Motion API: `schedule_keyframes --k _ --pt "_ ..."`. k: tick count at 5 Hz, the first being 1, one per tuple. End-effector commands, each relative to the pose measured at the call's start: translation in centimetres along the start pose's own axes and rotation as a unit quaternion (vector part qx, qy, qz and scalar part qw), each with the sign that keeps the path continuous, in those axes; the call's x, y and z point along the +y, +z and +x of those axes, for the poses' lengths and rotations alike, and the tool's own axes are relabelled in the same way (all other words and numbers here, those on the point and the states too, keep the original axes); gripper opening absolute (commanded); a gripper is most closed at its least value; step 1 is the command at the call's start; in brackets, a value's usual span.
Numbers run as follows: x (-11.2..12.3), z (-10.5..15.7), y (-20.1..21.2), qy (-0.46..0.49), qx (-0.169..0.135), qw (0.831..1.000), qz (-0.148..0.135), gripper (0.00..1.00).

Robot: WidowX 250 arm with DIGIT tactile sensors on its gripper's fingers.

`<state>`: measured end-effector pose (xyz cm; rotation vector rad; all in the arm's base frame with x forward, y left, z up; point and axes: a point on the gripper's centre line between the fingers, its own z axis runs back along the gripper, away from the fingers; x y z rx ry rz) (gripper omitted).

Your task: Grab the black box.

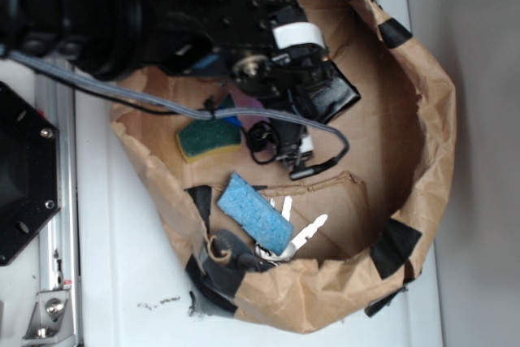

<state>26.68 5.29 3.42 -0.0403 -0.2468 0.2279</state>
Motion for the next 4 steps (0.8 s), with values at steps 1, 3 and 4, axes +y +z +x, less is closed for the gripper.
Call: schedule_keyframes --k 1,3,4 --pt "0.6 2.4 3.9 0.023 -0.052 0.998 -0.016 1.0" --pt "0.9 5.1 4.0 0.053 -0.062 0.997 -0.005 1.0" --pt "0.2 7.6 3.9 0.055 -0.078 0.995 0.003 1.0"
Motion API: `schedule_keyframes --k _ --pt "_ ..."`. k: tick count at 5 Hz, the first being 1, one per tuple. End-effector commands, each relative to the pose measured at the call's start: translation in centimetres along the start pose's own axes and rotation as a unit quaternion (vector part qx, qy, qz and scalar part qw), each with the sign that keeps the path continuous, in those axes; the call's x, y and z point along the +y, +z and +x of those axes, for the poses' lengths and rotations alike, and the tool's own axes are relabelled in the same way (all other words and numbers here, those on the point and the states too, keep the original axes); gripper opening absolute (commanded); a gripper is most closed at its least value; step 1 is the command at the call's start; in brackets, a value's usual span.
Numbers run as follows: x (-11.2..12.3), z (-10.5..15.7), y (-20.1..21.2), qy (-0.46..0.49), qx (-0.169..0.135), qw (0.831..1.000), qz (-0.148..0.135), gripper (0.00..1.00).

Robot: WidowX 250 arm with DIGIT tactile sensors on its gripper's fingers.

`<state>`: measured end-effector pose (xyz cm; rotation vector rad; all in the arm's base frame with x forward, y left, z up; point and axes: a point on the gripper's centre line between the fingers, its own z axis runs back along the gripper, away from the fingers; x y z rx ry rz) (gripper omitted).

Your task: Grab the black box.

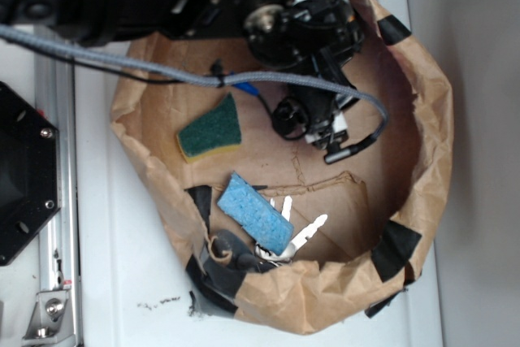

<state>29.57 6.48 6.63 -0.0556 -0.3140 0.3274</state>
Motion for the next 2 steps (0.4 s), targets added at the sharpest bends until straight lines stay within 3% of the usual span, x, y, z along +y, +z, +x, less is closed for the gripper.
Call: schedule_keyframes --k 1,2 --pt "-0.1 4.58 0.72 0.004 -0.071 0.997 0.038 1.0" --pt "-0.39 4.31 -0.15 -0.006 -0.062 0.997 0.044 1.0"
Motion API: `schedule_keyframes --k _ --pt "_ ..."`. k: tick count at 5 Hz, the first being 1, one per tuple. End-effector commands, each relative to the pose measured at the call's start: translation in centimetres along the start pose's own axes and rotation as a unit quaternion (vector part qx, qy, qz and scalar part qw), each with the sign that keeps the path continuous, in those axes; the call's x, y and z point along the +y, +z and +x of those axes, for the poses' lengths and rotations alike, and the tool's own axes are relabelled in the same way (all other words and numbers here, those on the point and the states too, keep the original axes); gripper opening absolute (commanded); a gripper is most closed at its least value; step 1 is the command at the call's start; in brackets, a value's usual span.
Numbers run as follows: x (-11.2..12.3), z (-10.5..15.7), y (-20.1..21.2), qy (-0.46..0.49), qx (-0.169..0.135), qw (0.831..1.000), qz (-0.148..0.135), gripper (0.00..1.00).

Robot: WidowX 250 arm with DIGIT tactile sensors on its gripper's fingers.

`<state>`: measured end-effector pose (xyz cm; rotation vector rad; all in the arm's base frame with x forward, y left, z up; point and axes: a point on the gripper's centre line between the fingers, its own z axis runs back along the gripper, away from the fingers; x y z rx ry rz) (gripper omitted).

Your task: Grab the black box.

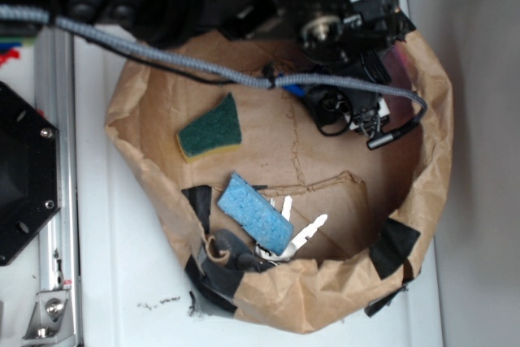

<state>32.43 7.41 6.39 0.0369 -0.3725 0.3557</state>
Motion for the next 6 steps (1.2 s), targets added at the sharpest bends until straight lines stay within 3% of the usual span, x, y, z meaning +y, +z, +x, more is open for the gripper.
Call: schedule_keyframes --k 1,2,4,6 --pt "-0.8 0.9 0.6 -0.029 -0.02 0.999 0.006 1.0" --pt "-0.8 0.5 0.3 -0.039 -0.024 0.999 0.013 1.0" --pt "0.8 0.6 1.8 -0.048 -0.032 0.998 -0.003 1.0" --pt "0.9 0.6 1.9 -0.05 -0.033 0.998 -0.004 1.0"
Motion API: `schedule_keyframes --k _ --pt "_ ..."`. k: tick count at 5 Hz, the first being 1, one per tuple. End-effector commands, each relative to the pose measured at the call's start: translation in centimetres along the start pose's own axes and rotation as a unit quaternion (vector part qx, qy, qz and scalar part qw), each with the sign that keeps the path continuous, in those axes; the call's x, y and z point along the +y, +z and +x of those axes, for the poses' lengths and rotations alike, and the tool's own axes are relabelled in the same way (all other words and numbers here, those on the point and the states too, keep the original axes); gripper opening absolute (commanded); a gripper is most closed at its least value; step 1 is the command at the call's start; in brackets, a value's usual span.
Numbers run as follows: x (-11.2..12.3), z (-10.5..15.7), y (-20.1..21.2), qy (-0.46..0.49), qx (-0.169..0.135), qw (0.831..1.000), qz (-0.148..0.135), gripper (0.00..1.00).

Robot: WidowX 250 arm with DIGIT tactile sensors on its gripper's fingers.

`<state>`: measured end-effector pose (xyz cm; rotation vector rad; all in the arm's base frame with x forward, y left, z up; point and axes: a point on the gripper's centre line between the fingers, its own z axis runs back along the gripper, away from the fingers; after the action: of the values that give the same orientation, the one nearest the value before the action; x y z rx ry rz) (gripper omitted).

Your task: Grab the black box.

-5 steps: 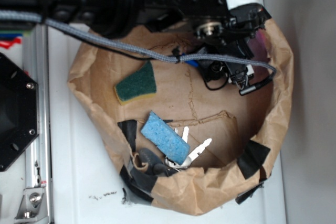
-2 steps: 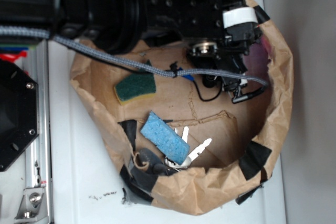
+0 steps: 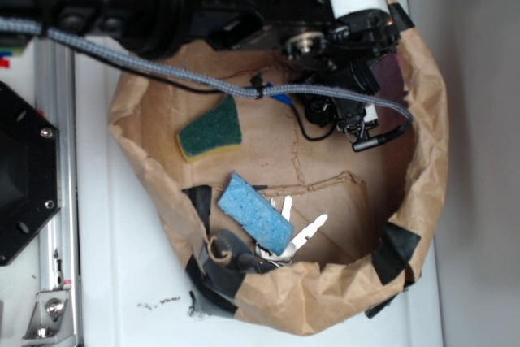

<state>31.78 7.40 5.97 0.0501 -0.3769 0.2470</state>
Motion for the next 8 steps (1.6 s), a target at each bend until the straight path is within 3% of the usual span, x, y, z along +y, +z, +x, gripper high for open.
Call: schedule_keyframes --k 1,4,5,6,7,8 --pt "0.9 1.0 2.2 -0.002 -0.031 1.0 0.0 1.0" --pt "2.2 0.3 1.6 -0.021 -0.025 0.999 0.017 1.0" --pt "1.8 0.2 1.1 -0.025 -0.024 0.999 0.031 1.0" --pt "1.1 -0.4 0.0 -0.044 -0.029 0.996 0.069 1.0" --pt "0.2 -0.6 -0.5 -0.054 -0.026 0.996 0.073 1.0" --pt "-0.5 -1.0 0.0 -0.056 0.001 0.997 0.045 1.0"
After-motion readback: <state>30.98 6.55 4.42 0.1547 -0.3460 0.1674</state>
